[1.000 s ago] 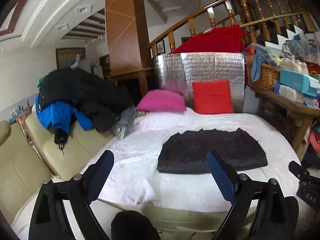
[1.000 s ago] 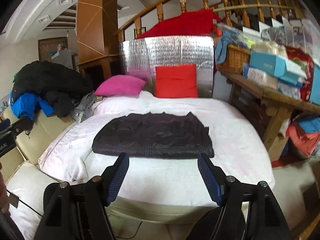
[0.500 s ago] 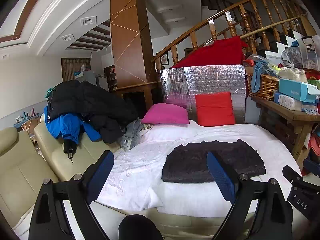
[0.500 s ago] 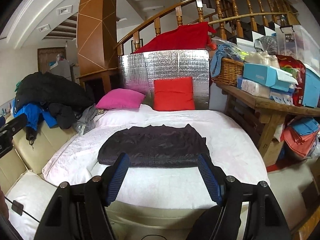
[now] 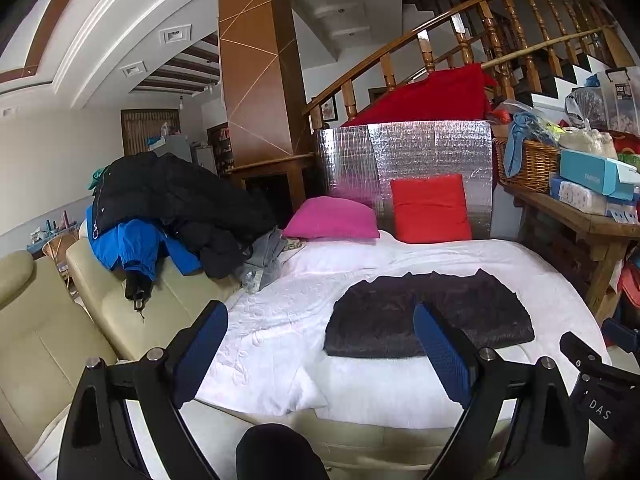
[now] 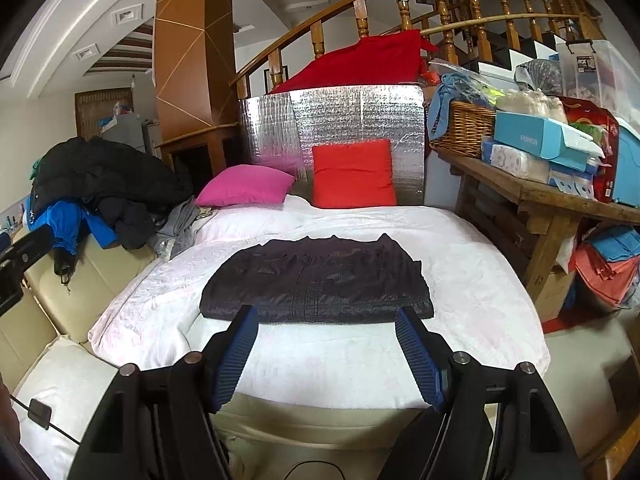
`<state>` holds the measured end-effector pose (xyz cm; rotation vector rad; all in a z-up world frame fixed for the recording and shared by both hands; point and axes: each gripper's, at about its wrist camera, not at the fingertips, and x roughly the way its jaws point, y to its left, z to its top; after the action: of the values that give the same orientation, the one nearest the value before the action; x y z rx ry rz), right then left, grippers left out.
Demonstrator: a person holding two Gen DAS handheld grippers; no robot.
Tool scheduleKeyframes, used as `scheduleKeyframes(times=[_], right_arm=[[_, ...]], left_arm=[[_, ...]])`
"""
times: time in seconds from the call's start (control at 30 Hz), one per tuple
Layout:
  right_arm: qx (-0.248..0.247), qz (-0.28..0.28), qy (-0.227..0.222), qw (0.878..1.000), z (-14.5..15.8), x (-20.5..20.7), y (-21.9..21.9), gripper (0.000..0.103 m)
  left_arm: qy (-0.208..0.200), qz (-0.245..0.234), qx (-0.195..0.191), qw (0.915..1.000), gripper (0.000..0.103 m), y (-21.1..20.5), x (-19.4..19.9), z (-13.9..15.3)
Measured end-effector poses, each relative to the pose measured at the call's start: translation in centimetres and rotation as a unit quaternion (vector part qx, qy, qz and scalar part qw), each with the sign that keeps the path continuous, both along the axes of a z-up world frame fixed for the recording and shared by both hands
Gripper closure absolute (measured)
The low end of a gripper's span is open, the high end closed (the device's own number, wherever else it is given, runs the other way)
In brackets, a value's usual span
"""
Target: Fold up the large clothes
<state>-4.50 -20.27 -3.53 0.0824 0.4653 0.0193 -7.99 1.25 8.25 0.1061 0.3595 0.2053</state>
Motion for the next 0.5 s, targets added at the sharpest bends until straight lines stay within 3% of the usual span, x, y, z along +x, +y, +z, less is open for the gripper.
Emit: scheduleKeyframes(times=[0.5], right_arm=[[0.004,-0.004,0.0,1.0,0.04,0.11,-0.05,0.028]], left_arm=[[0.004,-0.002,0.0,1.0,0.009,0.24,0.28,-0.32]])
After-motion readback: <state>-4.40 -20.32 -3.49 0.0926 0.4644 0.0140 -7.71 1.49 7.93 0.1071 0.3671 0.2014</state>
